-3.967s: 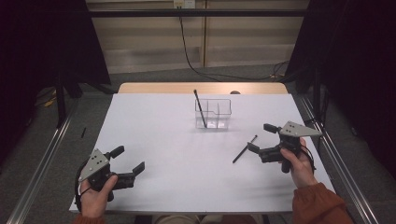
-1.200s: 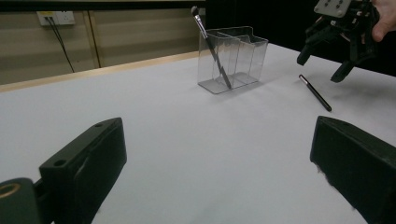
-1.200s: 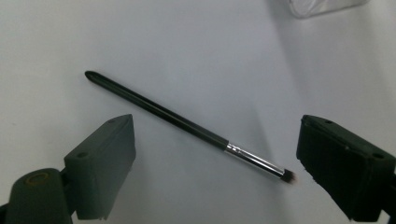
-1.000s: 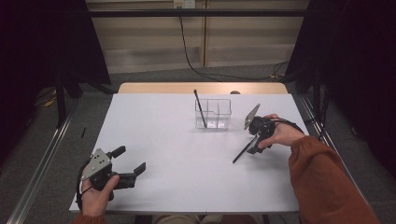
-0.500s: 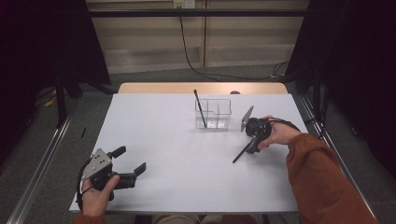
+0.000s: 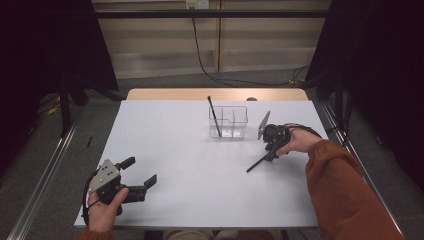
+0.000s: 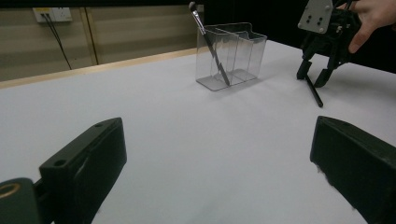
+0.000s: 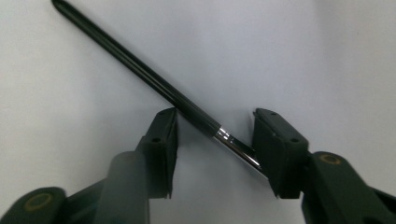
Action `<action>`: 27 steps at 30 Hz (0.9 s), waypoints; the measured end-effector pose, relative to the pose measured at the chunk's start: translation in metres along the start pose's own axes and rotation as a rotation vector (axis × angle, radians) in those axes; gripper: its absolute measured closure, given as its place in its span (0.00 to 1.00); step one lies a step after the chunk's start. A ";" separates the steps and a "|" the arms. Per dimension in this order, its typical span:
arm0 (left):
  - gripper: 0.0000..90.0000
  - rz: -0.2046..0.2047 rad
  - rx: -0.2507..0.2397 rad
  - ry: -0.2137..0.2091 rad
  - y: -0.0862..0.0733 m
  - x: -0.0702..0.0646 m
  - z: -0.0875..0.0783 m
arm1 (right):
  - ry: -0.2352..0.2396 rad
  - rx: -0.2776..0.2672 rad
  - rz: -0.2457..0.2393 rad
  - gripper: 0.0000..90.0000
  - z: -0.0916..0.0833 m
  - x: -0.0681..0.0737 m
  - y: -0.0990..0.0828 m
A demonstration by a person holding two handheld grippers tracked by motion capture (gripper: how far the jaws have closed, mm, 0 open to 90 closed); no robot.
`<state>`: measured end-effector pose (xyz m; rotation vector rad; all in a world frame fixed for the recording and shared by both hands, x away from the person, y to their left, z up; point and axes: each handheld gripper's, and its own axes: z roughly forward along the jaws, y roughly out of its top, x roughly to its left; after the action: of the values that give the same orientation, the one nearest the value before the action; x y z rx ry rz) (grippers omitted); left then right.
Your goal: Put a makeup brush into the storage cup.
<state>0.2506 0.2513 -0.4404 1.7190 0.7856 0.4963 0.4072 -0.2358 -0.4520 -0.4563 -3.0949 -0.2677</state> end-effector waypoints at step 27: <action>0.04 0.003 0.005 0.003 0.000 0.000 0.000 | 0.028 0.007 -0.018 0.94 -0.001 0.005 0.001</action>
<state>0.2507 0.2515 -0.4405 1.7245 0.7870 0.4989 0.4028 -0.2334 -0.4508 -0.4209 -3.0727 -0.2605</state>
